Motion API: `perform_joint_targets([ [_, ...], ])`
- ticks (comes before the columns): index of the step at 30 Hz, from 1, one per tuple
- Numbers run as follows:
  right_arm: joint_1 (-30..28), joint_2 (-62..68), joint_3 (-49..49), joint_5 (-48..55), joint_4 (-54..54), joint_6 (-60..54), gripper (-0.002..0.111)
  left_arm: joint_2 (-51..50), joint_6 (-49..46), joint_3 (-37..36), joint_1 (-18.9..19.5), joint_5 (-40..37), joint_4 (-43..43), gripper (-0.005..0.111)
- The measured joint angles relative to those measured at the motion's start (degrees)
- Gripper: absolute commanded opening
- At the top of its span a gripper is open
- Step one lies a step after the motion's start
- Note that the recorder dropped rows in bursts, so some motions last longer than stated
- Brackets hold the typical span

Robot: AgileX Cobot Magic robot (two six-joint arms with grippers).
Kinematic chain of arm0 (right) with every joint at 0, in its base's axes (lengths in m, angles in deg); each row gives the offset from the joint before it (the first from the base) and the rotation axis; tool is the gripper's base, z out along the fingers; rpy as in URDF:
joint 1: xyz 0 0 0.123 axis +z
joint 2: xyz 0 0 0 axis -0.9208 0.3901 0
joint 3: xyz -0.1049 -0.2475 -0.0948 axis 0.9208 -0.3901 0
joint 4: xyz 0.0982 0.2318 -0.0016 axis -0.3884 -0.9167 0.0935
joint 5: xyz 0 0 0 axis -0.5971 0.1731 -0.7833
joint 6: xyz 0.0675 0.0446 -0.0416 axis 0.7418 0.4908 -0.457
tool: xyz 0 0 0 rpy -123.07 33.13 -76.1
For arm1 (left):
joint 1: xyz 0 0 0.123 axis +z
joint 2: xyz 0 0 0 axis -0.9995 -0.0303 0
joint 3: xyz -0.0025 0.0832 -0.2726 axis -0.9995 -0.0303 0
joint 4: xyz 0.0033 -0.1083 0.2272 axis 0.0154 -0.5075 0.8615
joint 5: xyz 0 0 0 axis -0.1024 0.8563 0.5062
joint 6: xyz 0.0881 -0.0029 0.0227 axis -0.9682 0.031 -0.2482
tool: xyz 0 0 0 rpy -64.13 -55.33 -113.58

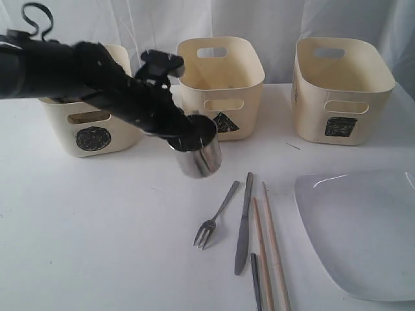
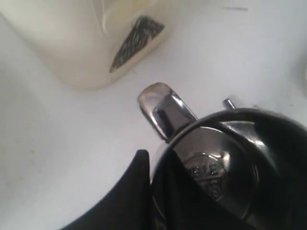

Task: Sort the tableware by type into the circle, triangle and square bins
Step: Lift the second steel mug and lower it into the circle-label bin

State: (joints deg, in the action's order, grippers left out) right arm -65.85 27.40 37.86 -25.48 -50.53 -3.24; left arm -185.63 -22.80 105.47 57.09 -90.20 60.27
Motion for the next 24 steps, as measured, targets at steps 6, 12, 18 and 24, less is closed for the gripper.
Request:
perform_joint_targets([
  [6,0.0,0.0,0.0,0.0,0.0,0.0,0.000,17.2,4.4,1.7,9.2,0.9,15.0,0.000],
  [12,0.0,0.0,0.0,0.0,0.0,0.0,0.000,11.3,5.1,6.1,23.2,3.5,16.2,0.000],
  [18,0.0,0.0,0.0,0.0,0.0,0.0,0.000,6.4,5.1,7.3,23.9,5.0,16.2,0.000],
  [24,0.0,0.0,0.0,0.0,0.0,0.0,0.000,2.4,5.1,7.3,23.9,6.1,14.3,0.000],
])
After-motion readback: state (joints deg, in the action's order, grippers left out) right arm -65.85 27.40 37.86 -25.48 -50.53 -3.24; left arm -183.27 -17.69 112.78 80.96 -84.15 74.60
